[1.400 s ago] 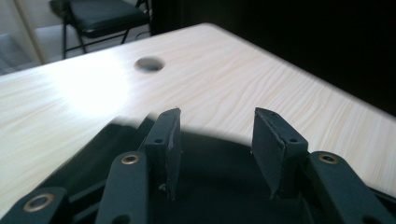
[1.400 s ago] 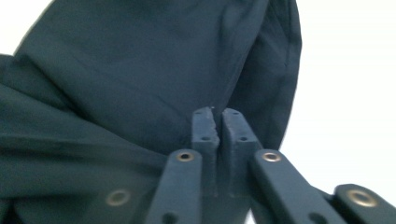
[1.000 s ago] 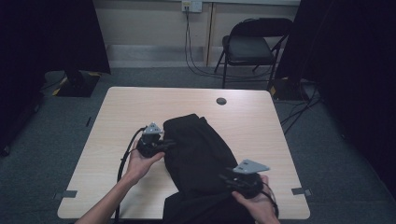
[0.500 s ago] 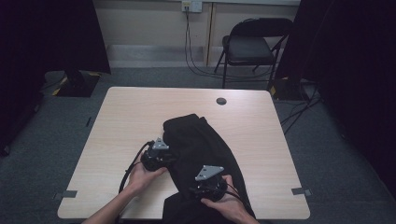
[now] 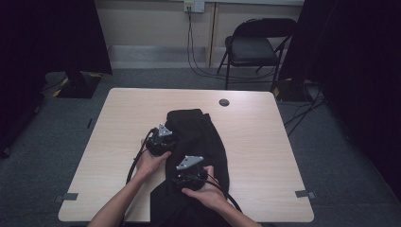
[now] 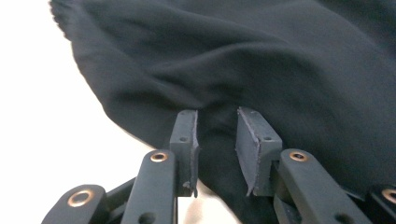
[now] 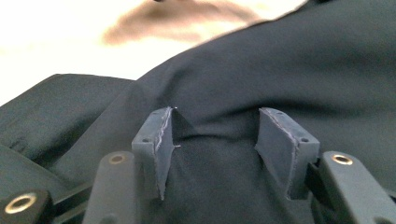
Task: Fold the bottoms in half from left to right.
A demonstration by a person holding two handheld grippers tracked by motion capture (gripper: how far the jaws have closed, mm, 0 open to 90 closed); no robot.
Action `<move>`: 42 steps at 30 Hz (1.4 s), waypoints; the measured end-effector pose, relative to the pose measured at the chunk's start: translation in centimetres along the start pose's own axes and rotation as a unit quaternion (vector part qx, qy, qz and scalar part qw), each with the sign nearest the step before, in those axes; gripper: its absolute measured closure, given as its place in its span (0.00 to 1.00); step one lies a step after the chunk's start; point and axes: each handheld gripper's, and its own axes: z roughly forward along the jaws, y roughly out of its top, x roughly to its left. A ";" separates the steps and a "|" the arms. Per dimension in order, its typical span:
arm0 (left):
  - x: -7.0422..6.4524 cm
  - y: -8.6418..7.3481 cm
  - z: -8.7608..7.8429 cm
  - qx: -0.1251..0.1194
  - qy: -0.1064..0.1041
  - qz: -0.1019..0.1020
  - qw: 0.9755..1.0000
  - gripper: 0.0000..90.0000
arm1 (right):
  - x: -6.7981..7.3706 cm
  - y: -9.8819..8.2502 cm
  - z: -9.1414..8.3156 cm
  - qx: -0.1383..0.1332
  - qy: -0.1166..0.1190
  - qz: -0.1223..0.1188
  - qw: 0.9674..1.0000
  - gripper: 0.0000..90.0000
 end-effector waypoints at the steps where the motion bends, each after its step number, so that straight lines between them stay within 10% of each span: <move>1: 0.5 0.2 0.4 -0.001 0.012 0.001 1.000 0.77 | 0.0 0.5 0.5 0.000 0.002 -0.002 1.000 0.51; 4: 2.1 0.6 1.3 -0.012 0.033 -0.003 0.999 0.77 | -0.1 1.8 2.2 -0.013 0.003 -0.005 1.000 0.51; 7: 4.1 0.6 2.2 -0.035 0.010 -0.027 0.999 0.77 | -0.8 2.9 3.4 -0.016 0.002 -0.004 1.000 0.51; 11: 4.6 0.9 1.9 -0.010 0.008 -0.050 0.999 0.69 | -1.9 3.6 3.8 -0.008 0.015 -0.015 1.000 0.50; 17: 3.5 0.3 -2.0 -0.025 -0.033 -0.030 0.999 0.65 | -3.2 3.7 -0.8 -0.036 0.012 -0.005 0.999 0.43; 28: -1.3 -2.9 -7.8 -0.030 -0.098 0.009 0.995 0.64 | -3.3 -3.6 -11.0 -0.059 -0.037 0.031 0.997 0.62; 42: -1.5 -4.2 -5.2 0.014 -0.112 -0.004 0.994 0.60 | -3.0 -8.2 -8.9 0.020 -0.019 0.017 0.999 0.67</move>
